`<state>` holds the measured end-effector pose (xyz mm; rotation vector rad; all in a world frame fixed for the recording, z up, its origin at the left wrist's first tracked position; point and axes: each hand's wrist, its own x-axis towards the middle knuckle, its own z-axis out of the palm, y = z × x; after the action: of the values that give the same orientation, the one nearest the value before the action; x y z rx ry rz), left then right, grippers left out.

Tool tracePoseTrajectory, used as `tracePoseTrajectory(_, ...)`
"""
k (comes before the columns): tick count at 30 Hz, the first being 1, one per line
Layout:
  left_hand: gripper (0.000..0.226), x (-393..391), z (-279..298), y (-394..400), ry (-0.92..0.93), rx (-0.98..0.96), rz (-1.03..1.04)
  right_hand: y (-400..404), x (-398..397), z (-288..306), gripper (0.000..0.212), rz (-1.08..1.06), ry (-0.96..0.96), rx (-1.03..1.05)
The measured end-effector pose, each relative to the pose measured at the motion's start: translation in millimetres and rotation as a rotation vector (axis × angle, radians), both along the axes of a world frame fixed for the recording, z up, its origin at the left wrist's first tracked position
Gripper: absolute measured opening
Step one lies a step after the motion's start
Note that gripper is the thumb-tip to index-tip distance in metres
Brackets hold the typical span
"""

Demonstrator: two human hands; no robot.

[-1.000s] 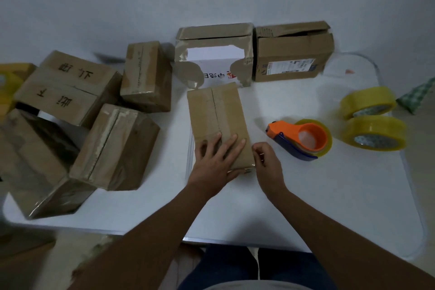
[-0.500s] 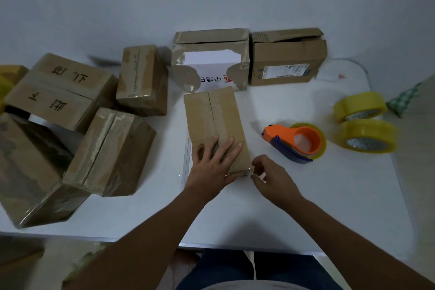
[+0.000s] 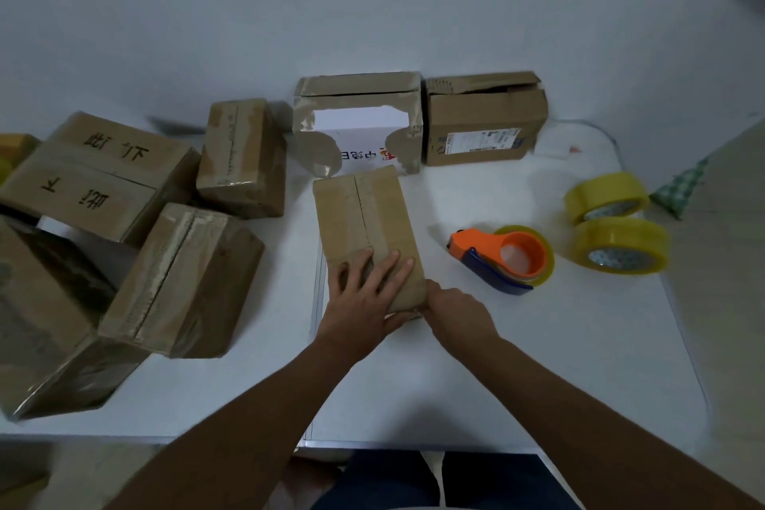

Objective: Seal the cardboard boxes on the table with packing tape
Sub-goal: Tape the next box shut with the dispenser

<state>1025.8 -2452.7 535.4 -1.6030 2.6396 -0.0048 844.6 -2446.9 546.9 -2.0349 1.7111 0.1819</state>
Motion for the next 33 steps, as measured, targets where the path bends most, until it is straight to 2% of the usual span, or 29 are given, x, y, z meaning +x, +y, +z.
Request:
tracePoseTrajectory(5, 0.075, 3.4, 14.6, -6.2, 0.078, 0.187, 0.031, -1.3, -14.0, 16.6, 0.052, -0.057, -0.16, 0.147)
tracePoseTrajectory(7, 0.065, 12.3, 23.9, -20.0, 0.22, 0.265, 0.041, 0.5, -16.3, 23.3, 0.064, -0.053, -0.147, 0.137)
tracePoseTrajectory(9, 0.052, 24.3, 34.6, -27.3, 0.39, 0.256, 0.128, 1.2, -14.9, 28.6, 0.067, -0.022, -0.1, 0.0)
tracePoseTrajectory(11, 0.043, 40.8, 39.9, -22.0, 0.551, 0.137, 0.324, 0.2, -8.7, 31.0, 0.064, 0.062, -0.081, -0.158)
tracePoseTrajectory(13, 0.033, 55.9, 40.9, -5.8, 0.799, 0.158, 0.575, -2.2, 2.8, 32.0, 0.061, 0.163, -0.121, -0.203)
tracePoseTrajectory(15, 0.025, 63.6, 38.5, 17.6, 1.133, 0.29, 0.877, -6.9, 16.7, 31.2, 0.062, 0.26, -0.154, -0.173)
tracePoseTrajectory(17, 0.026, 66.4, 35.4, 38.4, 1.409, 0.46, 1.175, -14.9, 30.1, 26.2, 0.07, 0.37, -0.116, -0.144)
tracePoseTrajectory(19, 0.036, 66.0, 28.1, 56.1, 1.573, 0.674, 1.322, -20.7, 39.2, 17.8, 0.074, 0.452, -0.036, -0.146)
tracePoseTrajectory(21, 0.041, 64.2, 22.7, 69.5, 1.684, 0.813, 1.35, -21.3, 44.0, 9.7, 0.074, 0.494, 0.045, -0.173)
tracePoseTrajectory(23, 0.04, 63.5, 20.1, 76.2, 1.749, 0.821, 1.348, -16.7, 46.5, 5.4, 0.073, 0.497, 0.105, -0.216)
tracePoseTrajectory(26, 0.029, 64.4, 18.5, 81.7, 1.73, 0.748, 1.28, -1.5, 51.1, 7.9, 0.072, 0.45, 0.138, -0.227)
tracePoseTrajectory(33, 0.02, 67.2, 13.8, 93.5, 1.737, 0.674, 1.28, 28.2, 63.8, 9.9, 0.079, 0.408, 0.126, -0.31)
